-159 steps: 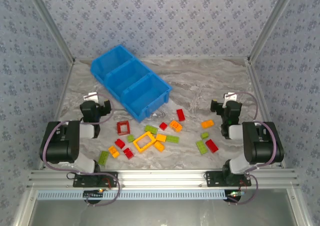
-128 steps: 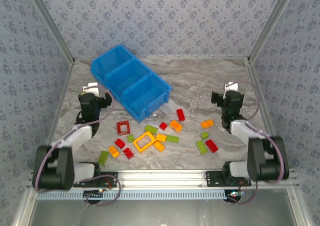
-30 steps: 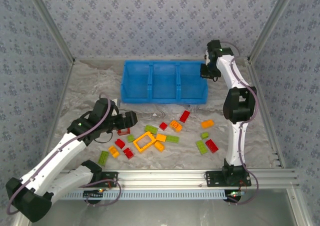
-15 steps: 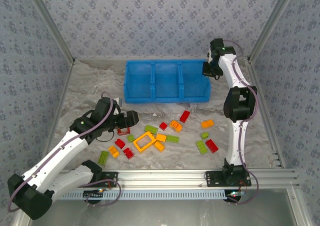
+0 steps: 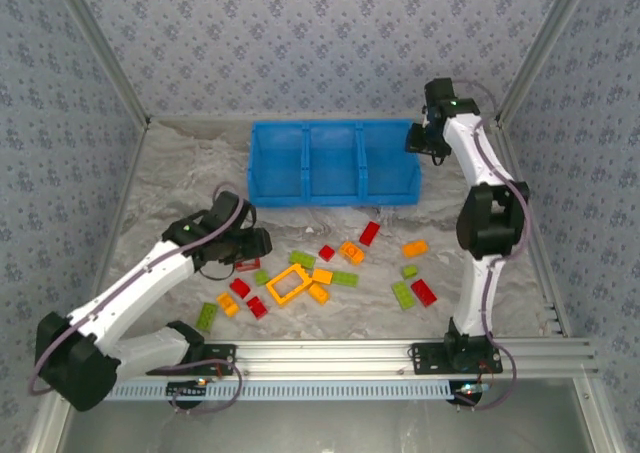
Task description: Sort the legos into containers by color
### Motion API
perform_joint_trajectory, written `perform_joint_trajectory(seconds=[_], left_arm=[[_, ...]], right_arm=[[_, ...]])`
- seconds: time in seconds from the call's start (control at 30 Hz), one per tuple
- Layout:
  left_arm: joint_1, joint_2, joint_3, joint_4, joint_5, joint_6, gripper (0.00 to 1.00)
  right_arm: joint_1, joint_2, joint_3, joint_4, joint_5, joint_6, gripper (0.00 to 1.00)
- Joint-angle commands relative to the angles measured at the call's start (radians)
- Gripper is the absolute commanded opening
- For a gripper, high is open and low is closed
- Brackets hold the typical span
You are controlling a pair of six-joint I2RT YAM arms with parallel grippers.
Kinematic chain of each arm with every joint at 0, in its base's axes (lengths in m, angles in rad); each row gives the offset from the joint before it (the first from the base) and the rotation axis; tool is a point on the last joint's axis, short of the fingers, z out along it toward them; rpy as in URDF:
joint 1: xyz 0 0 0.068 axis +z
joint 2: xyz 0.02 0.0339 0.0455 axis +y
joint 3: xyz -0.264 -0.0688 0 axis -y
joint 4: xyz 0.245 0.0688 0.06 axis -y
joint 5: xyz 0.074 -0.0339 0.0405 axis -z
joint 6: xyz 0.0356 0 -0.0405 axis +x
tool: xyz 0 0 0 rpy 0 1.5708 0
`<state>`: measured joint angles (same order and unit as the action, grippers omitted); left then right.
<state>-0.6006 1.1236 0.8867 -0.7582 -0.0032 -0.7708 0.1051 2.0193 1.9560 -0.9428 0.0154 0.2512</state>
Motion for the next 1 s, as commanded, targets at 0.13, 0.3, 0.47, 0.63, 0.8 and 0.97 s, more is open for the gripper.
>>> perform_joint_trajectory(seconds=[0.13, 0.3, 0.47, 0.63, 0.8, 0.97], left_arm=[[-0.013, 0.202, 0.092, -0.015, -0.096, -0.003, 0.47], [-0.014, 0.276, 0.112, -0.031, -0.147, 0.017, 0.45], [-0.014, 0.318, 0.093, -0.01, -0.15, 0.032, 0.45], [-0.006, 0.381, 0.081, 0.029, -0.153, 0.041, 0.43], [0.002, 0.438, 0.08, 0.064, -0.157, 0.049, 0.39], [0.002, 0.478, 0.085, 0.066, -0.18, 0.055, 0.31]], right_arm=[[0.267, -0.596, -0.519, 0.399, -0.085, 0.072, 0.56], [0.564, -0.864, -0.918, 0.677, -0.115, 0.15, 0.57], [0.866, -0.985, -1.157, 0.879, 0.007, 0.159, 0.6], [1.038, -0.957, -1.157, 0.874, 0.142, 0.141, 0.59], [1.054, -0.904, -1.112, 0.848, 0.141, 0.145, 0.59], [1.053, -0.868, -1.079, 0.82, 0.133, 0.148, 0.58]])
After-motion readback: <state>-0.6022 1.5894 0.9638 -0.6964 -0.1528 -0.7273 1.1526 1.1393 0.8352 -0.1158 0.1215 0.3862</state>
